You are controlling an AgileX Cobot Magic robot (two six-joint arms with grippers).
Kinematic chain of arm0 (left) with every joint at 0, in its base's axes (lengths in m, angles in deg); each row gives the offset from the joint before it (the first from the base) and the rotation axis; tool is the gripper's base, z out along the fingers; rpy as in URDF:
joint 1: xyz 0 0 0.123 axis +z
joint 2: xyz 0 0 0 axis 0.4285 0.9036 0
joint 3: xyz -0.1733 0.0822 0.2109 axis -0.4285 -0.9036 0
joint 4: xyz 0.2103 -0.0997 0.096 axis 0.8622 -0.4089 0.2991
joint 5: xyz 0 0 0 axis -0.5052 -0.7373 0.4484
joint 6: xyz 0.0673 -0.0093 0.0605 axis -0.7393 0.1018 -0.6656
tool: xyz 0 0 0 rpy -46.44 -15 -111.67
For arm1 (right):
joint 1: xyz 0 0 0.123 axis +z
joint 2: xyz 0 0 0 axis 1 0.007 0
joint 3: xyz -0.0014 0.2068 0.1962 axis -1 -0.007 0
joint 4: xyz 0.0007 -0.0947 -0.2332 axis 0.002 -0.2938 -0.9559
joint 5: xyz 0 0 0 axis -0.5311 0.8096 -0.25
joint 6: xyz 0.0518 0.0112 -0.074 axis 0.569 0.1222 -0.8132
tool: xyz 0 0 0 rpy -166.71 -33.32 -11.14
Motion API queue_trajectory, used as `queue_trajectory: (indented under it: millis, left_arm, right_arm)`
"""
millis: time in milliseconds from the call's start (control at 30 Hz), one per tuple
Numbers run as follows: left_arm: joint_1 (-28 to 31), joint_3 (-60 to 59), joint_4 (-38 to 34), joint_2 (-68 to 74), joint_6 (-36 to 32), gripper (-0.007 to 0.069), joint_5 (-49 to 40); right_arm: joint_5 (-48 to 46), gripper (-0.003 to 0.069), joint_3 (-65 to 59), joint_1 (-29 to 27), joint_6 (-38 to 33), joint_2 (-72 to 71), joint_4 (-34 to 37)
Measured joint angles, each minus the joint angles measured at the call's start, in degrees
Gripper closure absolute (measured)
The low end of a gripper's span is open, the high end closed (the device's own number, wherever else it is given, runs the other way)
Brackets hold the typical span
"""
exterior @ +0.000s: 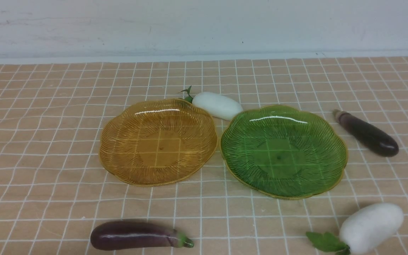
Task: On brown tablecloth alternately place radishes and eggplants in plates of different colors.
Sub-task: 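Pick up the eggplant and place it in the yellow plate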
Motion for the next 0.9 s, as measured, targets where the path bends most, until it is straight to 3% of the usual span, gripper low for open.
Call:
queue_trajectory:
  millis: [433,667,900]
  left_arm:
    - [0.0,-0.07,-1.45,0.0,1.11,0.0627,0.73]
    - [0.0,-0.2,-20.05,0.0,8.58,0.0627,11.4]
    - [0.0,-0.25,-37.46,0.0,9.15,0.0627,21.64]
  right_arm:
    - [0.0,0.0674,0.0,0.0,0.0,0.0,0.0]
    - [0.0,0.0674,0.0,0.0,0.0,0.0,0.0]
    - [0.0,0.0674,0.0,0.0,0.0,0.0,-0.11]
